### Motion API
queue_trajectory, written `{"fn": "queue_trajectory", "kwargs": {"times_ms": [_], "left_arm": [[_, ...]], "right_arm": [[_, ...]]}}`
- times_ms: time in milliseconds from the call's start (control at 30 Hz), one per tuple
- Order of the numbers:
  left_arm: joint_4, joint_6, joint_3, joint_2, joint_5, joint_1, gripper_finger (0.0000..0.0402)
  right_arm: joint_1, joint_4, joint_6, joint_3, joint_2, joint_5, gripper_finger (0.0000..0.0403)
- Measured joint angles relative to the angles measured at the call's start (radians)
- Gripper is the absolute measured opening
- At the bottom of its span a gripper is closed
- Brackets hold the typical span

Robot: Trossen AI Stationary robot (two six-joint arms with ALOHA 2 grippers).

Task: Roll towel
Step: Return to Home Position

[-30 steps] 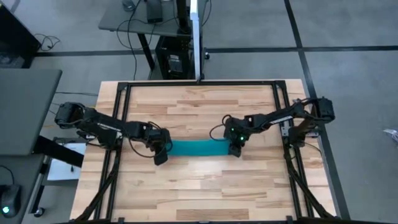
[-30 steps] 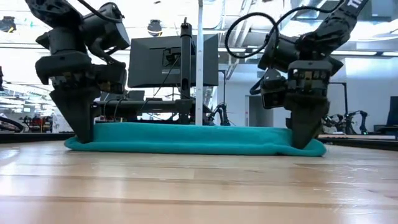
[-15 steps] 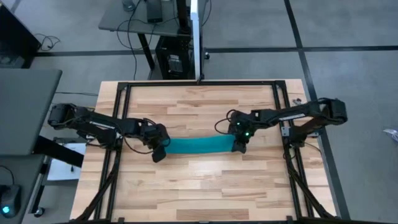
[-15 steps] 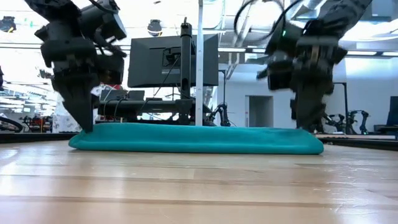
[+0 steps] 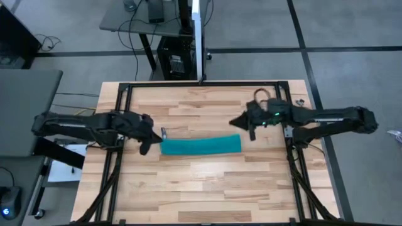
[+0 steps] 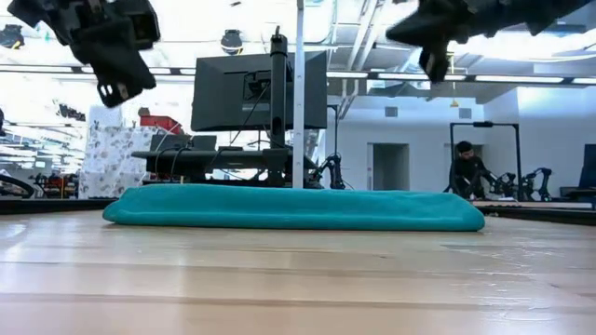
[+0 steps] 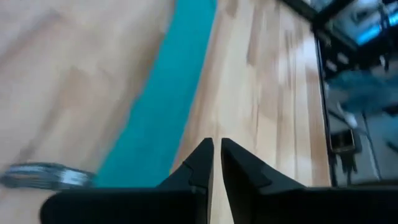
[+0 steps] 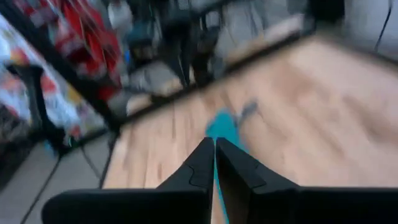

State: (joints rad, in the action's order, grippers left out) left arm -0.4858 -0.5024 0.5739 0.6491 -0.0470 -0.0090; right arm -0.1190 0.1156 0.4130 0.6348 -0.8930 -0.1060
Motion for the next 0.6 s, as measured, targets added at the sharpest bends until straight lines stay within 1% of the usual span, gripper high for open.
{"fn": "queue_trajectory", "kwargs": {"times_ms": [100,133,200,233,267,367,400,533,600], "left_arm": [[-0.005,0.001,0.0,-0.079,0.008,0.0,0.0021],[-0.005,0.001,0.0,-0.101,0.009,0.0,0.0021],[-0.003,0.001,0.0,-0.132,0.009,0.0,0.0021],[-0.001,0.001,0.0,-0.144,0.009,0.0,0.0021],[0.002,0.002,0.0,-0.154,0.009,0.0,0.0022],[0.003,0.014,0.0,-0.171,0.01,0.0,0.0022],[0.002,0.021,0.0,-0.173,0.01,-0.001,0.0022],[0.004,0.066,0.0,-0.171,0.011,-0.002,0.0022],[-0.002,0.071,0.0,-0.171,0.011,-0.002,0.0022]], "right_arm": [[0.017,0.001,0.023,-0.017,0.088,0.002,0.0026],[0.036,-0.027,0.014,-0.027,0.119,0.003,0.0027],[0.095,-0.072,-0.056,-0.065,0.18,0.007,0.0029],[0.124,-0.066,-0.071,-0.094,0.209,0.037,0.0029],[0.148,-0.064,-0.067,-0.129,0.241,0.094,0.0029],[0.201,-0.039,-0.055,-0.24,0.34,0.298,0.0028],[0.215,-0.028,-0.059,-0.28,0.371,0.328,0.0029],[0.24,0.054,-0.113,-0.4,0.496,0.341,0.0029],[0.242,0.06,-0.123,-0.447,0.566,0.345,0.0028]]}}
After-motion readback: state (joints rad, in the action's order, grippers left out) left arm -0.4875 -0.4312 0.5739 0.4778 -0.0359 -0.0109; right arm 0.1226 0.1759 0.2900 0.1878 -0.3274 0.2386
